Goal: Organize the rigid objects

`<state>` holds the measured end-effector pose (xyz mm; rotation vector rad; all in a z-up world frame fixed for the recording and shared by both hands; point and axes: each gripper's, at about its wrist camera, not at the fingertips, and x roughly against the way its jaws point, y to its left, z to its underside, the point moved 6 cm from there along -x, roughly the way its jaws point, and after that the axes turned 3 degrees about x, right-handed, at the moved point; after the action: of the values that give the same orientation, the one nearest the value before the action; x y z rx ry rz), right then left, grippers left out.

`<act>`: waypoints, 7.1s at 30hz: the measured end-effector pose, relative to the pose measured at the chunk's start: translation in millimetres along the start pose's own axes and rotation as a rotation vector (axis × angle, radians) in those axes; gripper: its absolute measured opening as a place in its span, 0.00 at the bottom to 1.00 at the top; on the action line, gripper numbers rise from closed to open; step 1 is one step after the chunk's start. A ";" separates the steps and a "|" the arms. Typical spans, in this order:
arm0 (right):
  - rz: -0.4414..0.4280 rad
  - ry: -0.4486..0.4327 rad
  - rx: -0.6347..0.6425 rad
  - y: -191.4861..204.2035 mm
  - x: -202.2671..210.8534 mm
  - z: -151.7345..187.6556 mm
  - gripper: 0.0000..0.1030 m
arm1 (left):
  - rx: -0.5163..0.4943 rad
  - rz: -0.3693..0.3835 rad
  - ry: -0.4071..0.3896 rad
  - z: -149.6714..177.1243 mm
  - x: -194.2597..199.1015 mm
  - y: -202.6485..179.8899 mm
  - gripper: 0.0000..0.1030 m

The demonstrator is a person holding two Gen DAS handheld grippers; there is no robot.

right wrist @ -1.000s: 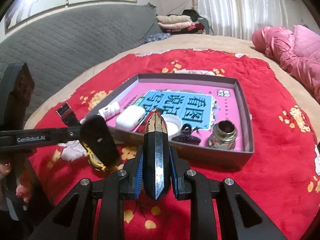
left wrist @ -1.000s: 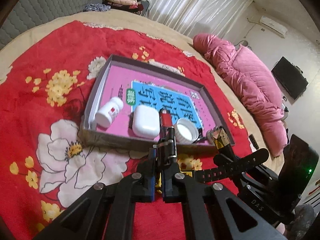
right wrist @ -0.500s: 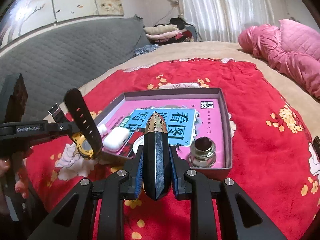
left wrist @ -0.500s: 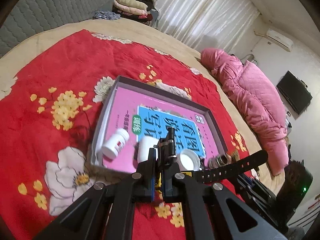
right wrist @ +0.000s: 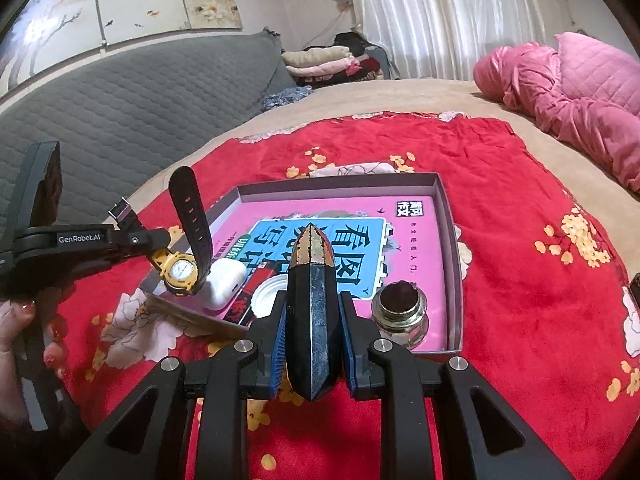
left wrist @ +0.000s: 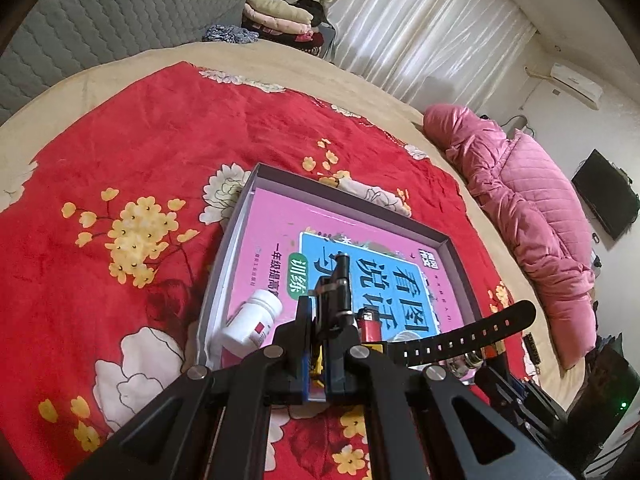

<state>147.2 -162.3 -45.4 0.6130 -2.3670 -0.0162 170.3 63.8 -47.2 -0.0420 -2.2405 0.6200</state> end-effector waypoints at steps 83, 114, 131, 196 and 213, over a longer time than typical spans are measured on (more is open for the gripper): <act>0.009 0.078 -0.037 -11.6 -47.3 -1.7 0.26 | -0.042 -0.167 0.023 8.2 -4.2 25.6 0.08; 0.006 0.055 -0.031 -11.7 -42.7 -5.4 0.29 | -0.055 -0.127 0.031 6.4 -4.6 23.6 0.48; 0.004 0.036 -0.023 -10.4 -38.9 -8.0 0.48 | -0.094 -0.130 0.039 10.8 0.6 17.7 0.52; 0.172 0.138 0.013 35.1 53.4 55.1 0.74 | -0.267 -0.220 0.082 104.0 52.5 -26.0 0.71; 0.162 0.110 0.024 40.5 35.7 60.2 0.74 | -0.281 -0.232 0.069 107.5 46.3 -24.9 0.71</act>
<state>69.0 -150.7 -62.6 0.4208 -2.3055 0.1145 66.3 7.1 -64.7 0.0536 -2.2086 0.1751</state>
